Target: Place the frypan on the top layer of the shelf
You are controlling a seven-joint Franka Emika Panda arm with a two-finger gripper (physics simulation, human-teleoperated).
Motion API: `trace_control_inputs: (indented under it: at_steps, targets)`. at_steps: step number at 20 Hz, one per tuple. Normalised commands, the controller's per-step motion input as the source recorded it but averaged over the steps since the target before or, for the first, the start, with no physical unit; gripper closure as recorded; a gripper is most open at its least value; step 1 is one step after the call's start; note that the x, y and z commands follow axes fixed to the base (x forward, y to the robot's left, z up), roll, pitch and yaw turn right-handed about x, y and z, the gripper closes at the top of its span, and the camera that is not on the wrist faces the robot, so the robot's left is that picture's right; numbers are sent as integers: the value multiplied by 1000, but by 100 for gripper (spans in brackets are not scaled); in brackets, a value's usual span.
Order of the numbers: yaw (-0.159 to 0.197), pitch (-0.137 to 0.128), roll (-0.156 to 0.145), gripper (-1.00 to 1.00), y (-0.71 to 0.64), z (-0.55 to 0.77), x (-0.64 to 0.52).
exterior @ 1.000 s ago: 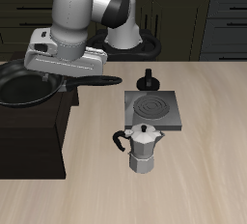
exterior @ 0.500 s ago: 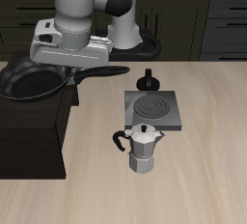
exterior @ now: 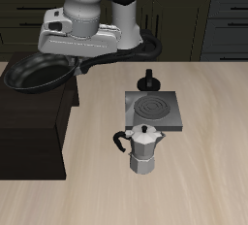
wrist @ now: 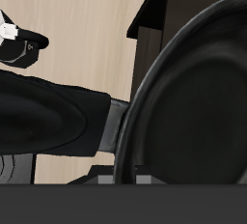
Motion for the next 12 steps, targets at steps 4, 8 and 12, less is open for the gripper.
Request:
trace_control_inputs:
  at_steps: [4, 8, 12]
  targets:
    - [35, -11, -11, 100, 254, 110, -85]
    - [31, -11, 14, 100, 426, 118, -71]
    - [5, 8, 15, 100, 258, 36, -34]
